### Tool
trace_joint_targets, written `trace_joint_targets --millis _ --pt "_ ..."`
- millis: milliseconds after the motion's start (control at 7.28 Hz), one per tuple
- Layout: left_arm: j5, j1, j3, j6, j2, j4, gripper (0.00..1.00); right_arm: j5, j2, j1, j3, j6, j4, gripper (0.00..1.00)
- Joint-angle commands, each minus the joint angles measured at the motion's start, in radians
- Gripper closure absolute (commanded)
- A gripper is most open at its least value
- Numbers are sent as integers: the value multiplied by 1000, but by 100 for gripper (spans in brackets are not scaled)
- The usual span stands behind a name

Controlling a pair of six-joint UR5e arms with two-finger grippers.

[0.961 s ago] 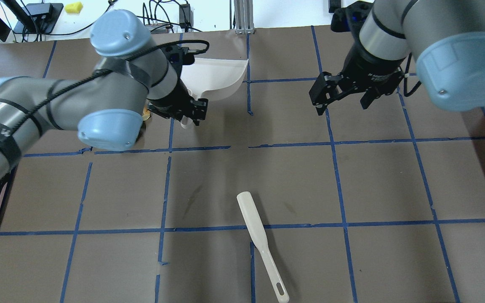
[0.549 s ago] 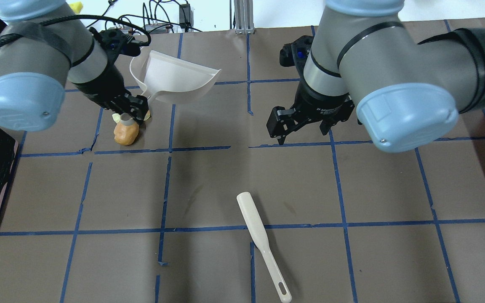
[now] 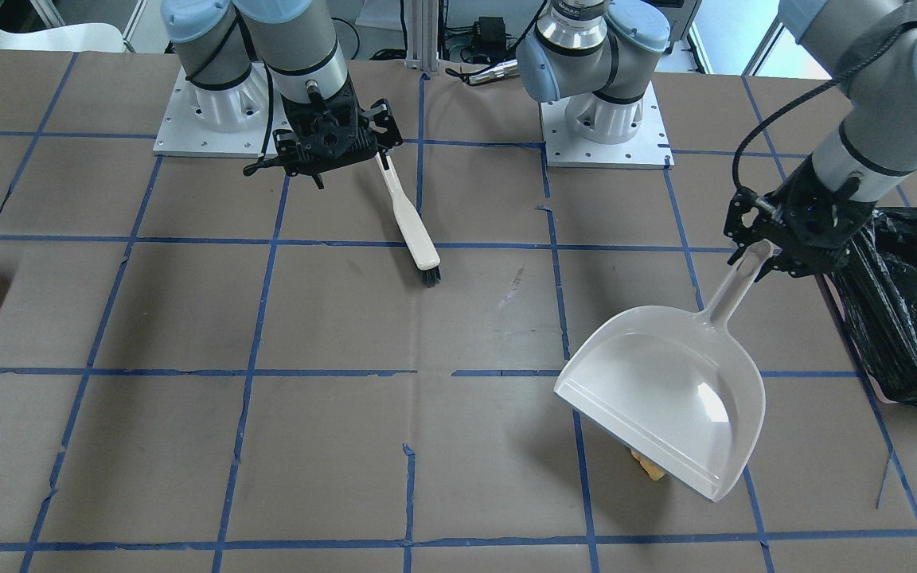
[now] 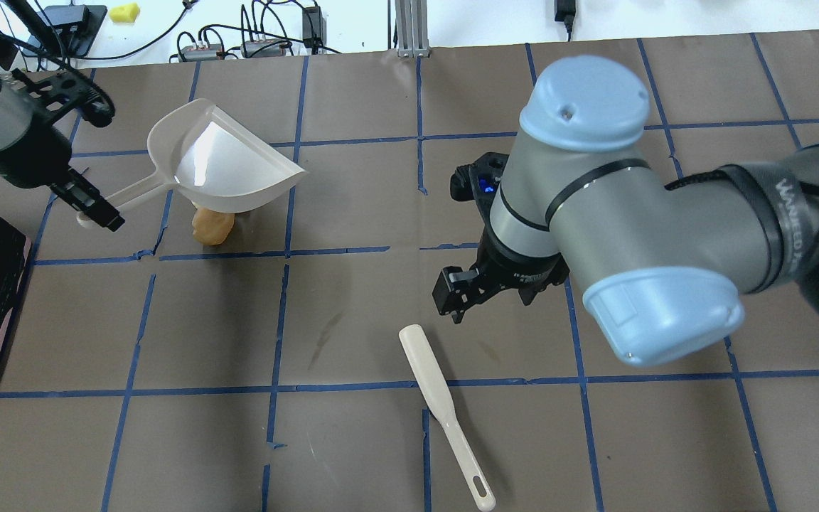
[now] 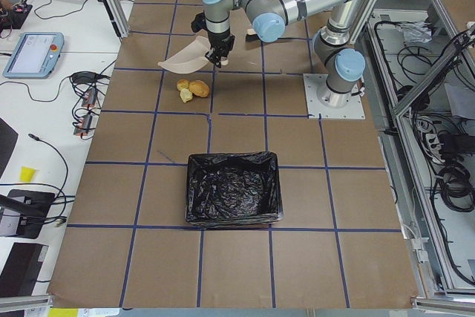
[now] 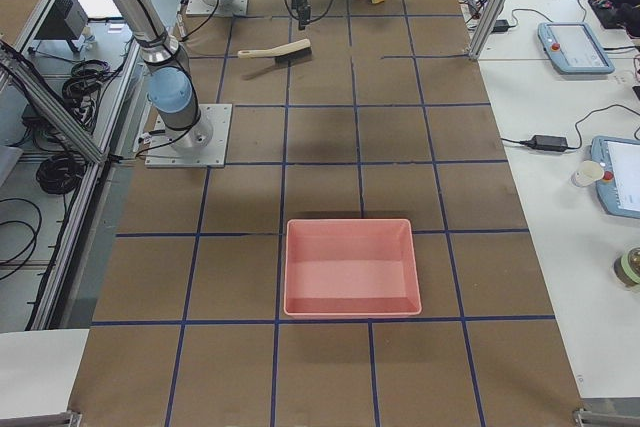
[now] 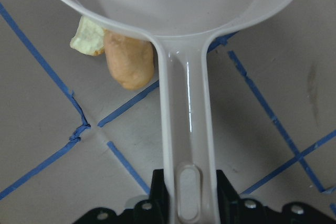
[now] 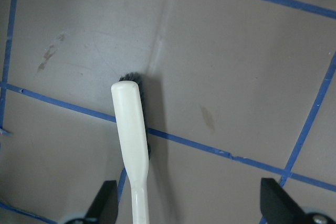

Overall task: Sweep and dump trash in nearest bin
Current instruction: 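Place the dustpan by the trash while the right gripper reaches for the brush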

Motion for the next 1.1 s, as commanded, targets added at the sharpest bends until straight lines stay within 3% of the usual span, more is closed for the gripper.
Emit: trace_joint_targets --millis 0,275,412,687,961 --pt "67 206 13 327 -3 -17 100 -3 -25 67 156 94 -186 0" --pt "98 305 31 487 -70 36 100 -19 -25 156 181 156 -189 0" --pt "118 305 63 526 -126 105 99 -24 -19 182 211 157 -201 1" --pt "130 311 141 603 -220 101 99 -39 -19 183 288 148 -286 0" --pt "153 264 151 645 -273 140 99 -36 -34 184 349 154 -328 1"
